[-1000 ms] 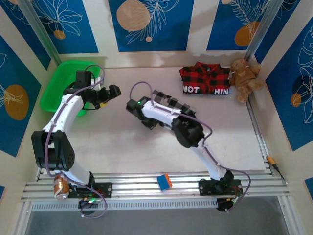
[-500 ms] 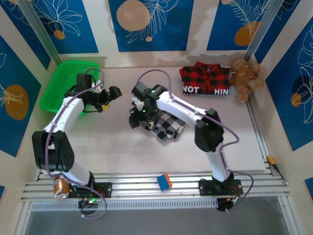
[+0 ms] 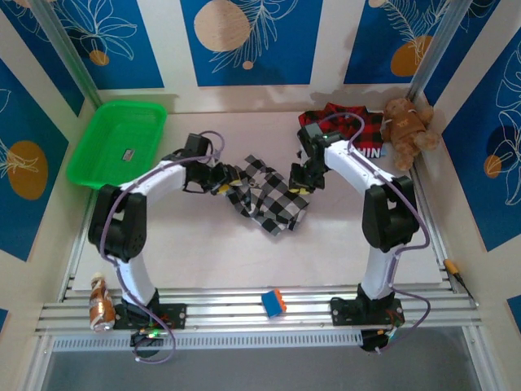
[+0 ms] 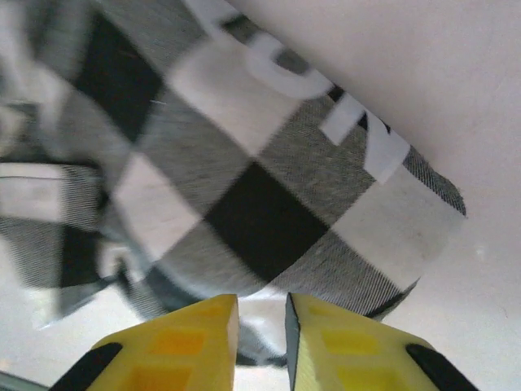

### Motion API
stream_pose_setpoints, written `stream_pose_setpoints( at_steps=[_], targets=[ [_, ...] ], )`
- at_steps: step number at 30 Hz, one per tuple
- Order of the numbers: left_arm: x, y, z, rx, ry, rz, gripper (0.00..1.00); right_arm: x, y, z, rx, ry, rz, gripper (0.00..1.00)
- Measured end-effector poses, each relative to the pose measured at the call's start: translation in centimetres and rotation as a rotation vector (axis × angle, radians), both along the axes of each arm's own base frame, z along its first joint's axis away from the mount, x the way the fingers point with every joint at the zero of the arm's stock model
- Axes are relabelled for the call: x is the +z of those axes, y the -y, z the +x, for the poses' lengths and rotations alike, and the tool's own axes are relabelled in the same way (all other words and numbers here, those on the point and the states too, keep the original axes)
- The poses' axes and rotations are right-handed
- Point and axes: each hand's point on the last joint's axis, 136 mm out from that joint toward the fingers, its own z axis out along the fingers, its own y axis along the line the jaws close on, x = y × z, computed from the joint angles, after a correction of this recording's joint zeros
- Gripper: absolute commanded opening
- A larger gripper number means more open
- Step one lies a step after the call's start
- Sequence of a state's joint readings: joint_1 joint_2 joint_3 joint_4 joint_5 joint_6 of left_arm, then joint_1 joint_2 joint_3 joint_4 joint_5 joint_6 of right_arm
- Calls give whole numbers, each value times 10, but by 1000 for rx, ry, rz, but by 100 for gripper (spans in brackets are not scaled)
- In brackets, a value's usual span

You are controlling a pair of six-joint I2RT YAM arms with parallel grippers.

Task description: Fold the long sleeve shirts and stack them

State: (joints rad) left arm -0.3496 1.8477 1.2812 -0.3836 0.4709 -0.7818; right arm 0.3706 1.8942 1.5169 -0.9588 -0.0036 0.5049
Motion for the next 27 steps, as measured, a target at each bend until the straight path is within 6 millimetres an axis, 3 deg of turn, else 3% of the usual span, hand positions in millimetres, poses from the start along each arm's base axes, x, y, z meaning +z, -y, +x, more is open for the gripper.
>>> stream_pose_setpoints(
  at_steps=[3,8,13,16,20,24,27],
  targets=[
    [-23,4,6,4,-36,38,36,-30,-1,-11,-10,-64,-14,17],
    [-49,8,29,5,-58,82,30,-54,-8,-33,-38,-133,11,15],
    [-50,18,59,-39,-15,95,29,-65,-34,-58,-54,-200,78,15],
    [-48,30,83,-86,40,88,29,-61,-70,-73,-35,-227,153,15],
    [-46,56,104,-181,95,7,28,-50,-132,-84,15,-266,274,15],
    [-46,83,106,-256,108,-119,29,-40,-194,-74,76,-265,388,15],
    [-39,101,99,-308,113,-207,42,-21,-225,-66,140,-232,445,25]
  ],
)
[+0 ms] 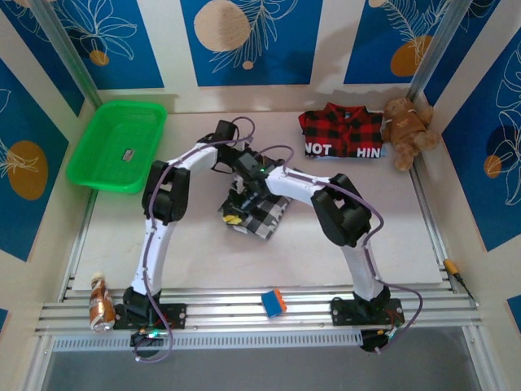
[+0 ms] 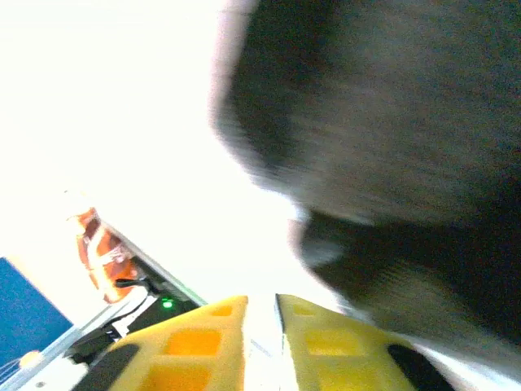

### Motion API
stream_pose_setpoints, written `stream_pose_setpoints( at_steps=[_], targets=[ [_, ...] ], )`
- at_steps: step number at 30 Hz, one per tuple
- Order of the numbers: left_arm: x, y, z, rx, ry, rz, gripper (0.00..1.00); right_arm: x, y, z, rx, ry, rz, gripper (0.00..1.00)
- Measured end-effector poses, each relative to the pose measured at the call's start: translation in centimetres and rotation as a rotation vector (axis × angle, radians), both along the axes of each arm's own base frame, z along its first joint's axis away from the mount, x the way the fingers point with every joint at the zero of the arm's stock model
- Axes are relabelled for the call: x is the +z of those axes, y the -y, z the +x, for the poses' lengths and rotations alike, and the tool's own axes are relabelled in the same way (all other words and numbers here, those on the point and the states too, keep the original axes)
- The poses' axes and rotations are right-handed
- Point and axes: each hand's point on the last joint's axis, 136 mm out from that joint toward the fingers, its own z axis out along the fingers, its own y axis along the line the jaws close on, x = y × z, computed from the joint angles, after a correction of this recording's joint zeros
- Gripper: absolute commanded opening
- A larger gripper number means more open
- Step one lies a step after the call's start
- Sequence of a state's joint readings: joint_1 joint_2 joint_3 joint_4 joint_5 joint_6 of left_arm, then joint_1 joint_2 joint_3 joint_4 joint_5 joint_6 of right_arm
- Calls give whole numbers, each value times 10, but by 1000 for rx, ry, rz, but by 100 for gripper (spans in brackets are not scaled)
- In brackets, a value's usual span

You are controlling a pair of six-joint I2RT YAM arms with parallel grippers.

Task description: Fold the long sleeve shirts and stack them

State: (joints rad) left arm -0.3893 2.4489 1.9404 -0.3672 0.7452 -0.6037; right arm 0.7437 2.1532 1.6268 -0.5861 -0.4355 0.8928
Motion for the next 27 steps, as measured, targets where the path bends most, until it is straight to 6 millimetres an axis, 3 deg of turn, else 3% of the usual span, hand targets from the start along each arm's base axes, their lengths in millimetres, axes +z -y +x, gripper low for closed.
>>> stream_pose_setpoints(
  at_steps=[4,8,10,12,14,17,18,20,22,25,27],
  targets=[
    [14,16,-7,-59,19,-69,65,33,-3,6,10,47,73,34],
    [34,6,-6,-36,37,-63,88,85,38,24,-54,140,107,40],
    [56,-16,0,22,57,-48,91,118,68,39,-98,224,118,41],
    [89,-52,7,110,92,-35,93,149,107,55,-154,325,107,42],
    [123,-91,9,205,135,-24,93,160,143,70,-205,391,68,42],
    [167,-143,-11,327,191,-3,92,145,186,91,-233,440,-33,43],
    [175,-151,-25,352,198,2,91,133,193,96,-221,440,-72,43],
    [175,-147,-59,354,174,6,89,102,200,105,-175,430,-149,43],
    [153,-127,-100,323,101,14,89,70,202,112,-124,411,-216,43],
    [91,-100,-162,289,-70,62,88,26,205,121,-56,381,-305,42],
    [46,-93,-194,315,-173,106,87,5,206,125,-16,373,-347,42]
  ],
)
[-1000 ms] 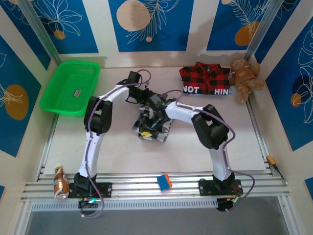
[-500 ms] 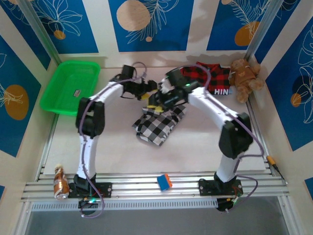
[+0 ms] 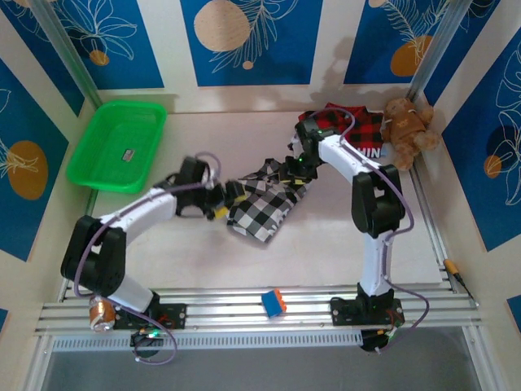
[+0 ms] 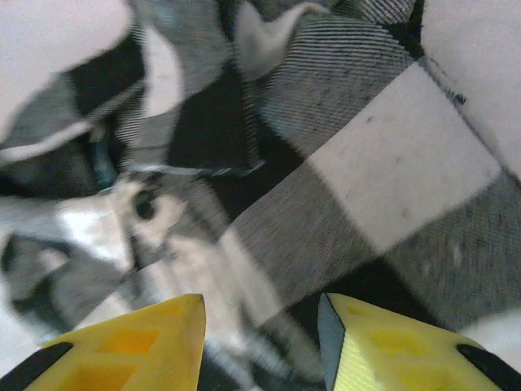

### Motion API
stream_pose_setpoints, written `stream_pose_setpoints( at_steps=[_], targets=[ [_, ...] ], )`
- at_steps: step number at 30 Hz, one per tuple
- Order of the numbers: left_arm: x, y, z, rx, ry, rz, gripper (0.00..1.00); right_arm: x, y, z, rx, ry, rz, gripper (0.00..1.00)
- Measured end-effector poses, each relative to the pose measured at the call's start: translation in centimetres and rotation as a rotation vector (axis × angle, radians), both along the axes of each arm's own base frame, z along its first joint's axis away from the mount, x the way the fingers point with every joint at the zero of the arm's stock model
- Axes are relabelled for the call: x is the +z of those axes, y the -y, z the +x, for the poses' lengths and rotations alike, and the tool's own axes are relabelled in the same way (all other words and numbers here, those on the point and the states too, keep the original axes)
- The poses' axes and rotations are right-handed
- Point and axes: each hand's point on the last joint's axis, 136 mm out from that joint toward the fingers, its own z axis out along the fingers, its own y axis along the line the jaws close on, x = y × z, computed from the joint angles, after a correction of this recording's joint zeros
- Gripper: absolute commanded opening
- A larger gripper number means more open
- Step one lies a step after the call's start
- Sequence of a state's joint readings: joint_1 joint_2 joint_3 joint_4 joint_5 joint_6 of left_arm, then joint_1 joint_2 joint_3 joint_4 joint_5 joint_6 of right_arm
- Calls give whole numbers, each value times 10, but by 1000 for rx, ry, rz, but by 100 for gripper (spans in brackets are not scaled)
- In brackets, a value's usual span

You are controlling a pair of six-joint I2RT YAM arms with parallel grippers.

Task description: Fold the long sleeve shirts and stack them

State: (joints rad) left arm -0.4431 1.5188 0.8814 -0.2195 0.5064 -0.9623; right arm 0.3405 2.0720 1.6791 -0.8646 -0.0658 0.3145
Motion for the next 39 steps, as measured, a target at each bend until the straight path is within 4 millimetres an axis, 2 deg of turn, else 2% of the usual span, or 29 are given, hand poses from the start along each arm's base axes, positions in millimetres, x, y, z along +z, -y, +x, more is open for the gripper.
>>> stream_pose_setpoints(
  at_steps=[3,5,7,12,16,20,23,27,29,31,34,39],
  targets=[
    [-48,-5,-28,82,-107,43,85,-14,0,6,36,6,-46,42],
    [-59,-6,-27,124,-132,51,84,-19,0,6,47,6,-63,40],
    [-58,-4,-22,150,-136,43,82,-23,0,4,51,3,-76,39],
    [-60,8,22,171,-55,73,71,-43,0,-16,8,-55,-65,39],
    [-64,4,28,164,-67,88,68,-40,-6,-33,-42,-93,-28,38],
    [-64,0,40,136,-72,87,67,-41,-23,-58,-91,-181,34,39],
    [-60,-11,67,136,-13,94,67,-38,-43,-76,-114,-254,97,42],
    [-54,-34,112,145,90,109,67,-29,-78,-99,-95,-337,178,53],
    [-48,-38,126,128,133,118,68,-25,-87,-107,-80,-360,196,60],
    [-42,-37,130,101,165,120,70,-18,-92,-112,-68,-368,203,66],
    [-40,-38,128,71,181,124,76,3,-86,-112,-63,-340,210,70],
    [-34,-54,117,64,170,150,83,66,-53,-90,-74,-153,221,80]
  ],
)
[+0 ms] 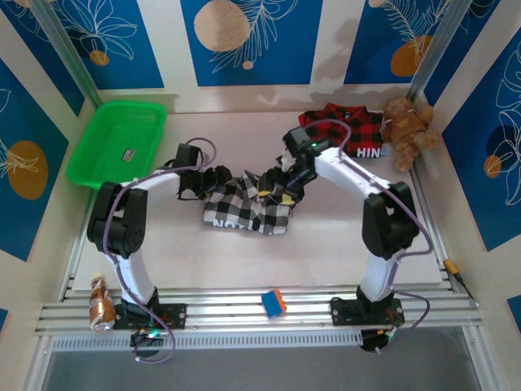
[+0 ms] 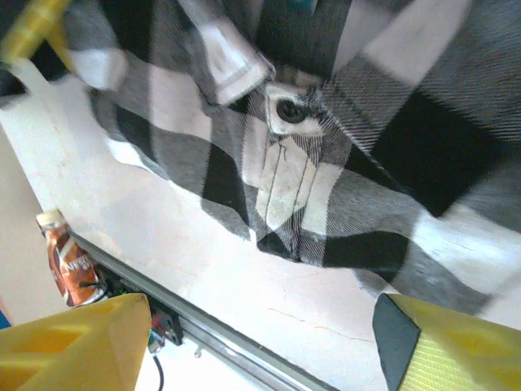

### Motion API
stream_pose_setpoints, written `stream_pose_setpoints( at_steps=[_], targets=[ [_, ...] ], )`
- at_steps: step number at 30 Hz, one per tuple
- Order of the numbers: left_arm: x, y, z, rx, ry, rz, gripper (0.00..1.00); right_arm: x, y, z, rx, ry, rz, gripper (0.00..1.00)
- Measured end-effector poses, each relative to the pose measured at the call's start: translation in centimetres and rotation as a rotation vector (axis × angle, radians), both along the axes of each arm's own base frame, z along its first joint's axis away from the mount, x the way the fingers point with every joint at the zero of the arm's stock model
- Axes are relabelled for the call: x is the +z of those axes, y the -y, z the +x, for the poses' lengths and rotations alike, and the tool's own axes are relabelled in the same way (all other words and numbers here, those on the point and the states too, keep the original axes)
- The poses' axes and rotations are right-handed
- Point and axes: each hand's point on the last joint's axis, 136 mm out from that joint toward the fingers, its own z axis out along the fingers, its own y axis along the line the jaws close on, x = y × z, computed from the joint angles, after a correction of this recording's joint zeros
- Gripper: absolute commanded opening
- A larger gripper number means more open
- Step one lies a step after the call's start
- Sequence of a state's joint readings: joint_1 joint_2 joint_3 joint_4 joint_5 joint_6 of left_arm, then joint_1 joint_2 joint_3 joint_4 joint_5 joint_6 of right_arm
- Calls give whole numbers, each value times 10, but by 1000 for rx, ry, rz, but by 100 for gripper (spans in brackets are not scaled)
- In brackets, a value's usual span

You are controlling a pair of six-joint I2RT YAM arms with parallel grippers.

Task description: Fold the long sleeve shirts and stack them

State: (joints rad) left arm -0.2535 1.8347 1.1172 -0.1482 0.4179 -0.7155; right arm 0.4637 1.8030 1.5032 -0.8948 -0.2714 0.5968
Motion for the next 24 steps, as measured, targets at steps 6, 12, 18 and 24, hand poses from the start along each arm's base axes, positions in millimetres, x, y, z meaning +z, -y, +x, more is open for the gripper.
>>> stream_pose_setpoints(
  at_steps=[6,12,18,24],
  targets=[
    [27,-22,-2,17,42,13,87,19,48,15,-34,135,-90,90],
    [29,-24,-9,0,29,19,86,-27,56,-4,8,68,-137,91],
    [40,-22,-13,-14,41,5,81,-68,44,-7,43,16,-135,90],
    [25,-22,-27,-25,2,-2,80,-103,35,2,56,-22,-143,87]
  ],
)
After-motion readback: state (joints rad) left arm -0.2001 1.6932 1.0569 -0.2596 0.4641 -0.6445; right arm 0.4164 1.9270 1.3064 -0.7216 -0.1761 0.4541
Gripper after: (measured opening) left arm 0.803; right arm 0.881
